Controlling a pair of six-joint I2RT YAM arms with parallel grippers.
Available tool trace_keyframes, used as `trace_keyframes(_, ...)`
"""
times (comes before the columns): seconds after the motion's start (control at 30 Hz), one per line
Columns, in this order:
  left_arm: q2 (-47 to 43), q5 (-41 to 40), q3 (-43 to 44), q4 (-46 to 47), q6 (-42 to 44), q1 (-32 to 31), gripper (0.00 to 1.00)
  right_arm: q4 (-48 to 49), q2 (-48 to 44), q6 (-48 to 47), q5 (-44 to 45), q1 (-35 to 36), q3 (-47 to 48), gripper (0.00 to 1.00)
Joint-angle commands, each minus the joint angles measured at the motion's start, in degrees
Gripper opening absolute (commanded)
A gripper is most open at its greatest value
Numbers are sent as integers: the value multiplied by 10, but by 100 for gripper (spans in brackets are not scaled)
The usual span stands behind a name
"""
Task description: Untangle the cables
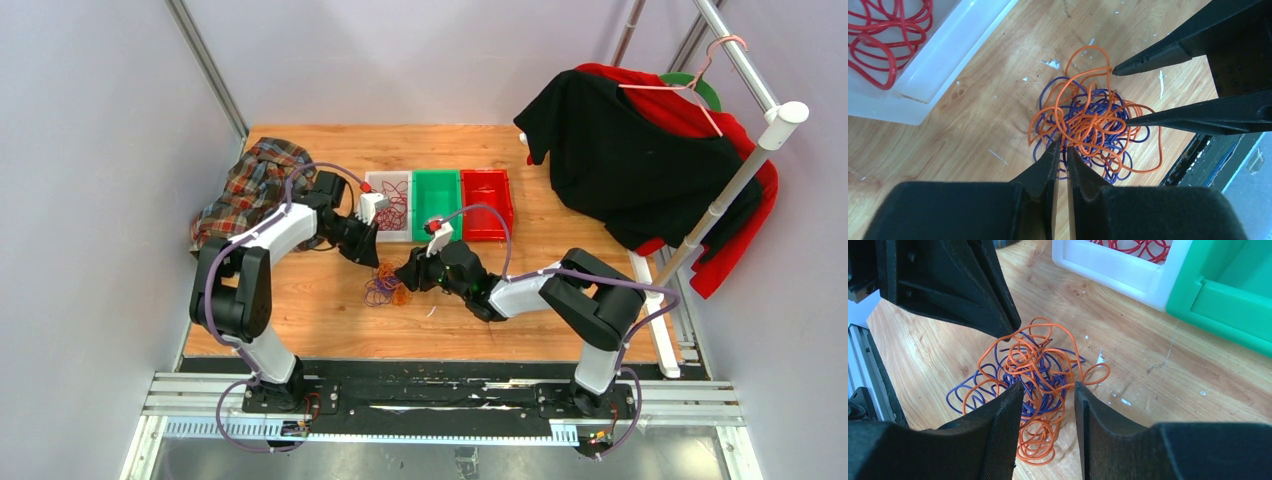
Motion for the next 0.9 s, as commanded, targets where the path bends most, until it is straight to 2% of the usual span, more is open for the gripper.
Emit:
trace_keyframes(0.0,-16,18,-13,17,-11,-11,12,1,-11,4,15,4,-7,41)
trace_keyframes(0.23,-93,-12,18,-44,23,-13,1,-12,-32,8,32,0,-19,31)
trace_keyframes(0.37,-119,-16,55,-117,45,-13,1,-23,-52,4,52,0,-26,17)
trace_keyframes(0.47,-144,-12,61,-135,43,-13,1,-36,-79,-4,73,0,-38,7)
trace_keyframes(0.6,-179,-1,72,-148,29,-19,1,-102,-137,-25,123,5,-45,3)
trace_keyframes(0.67,-193,0,84,-155,19,-36,1,-148,-174,-47,156,20,-37,7)
trace_keyframes(0.8,-218,3,103,-157,-5,-91,1,-151,-223,-65,152,43,-28,39)
trace_keyframes(0.87,-224,-1,115,-158,-24,-110,1,-132,-234,-69,130,50,-26,46)
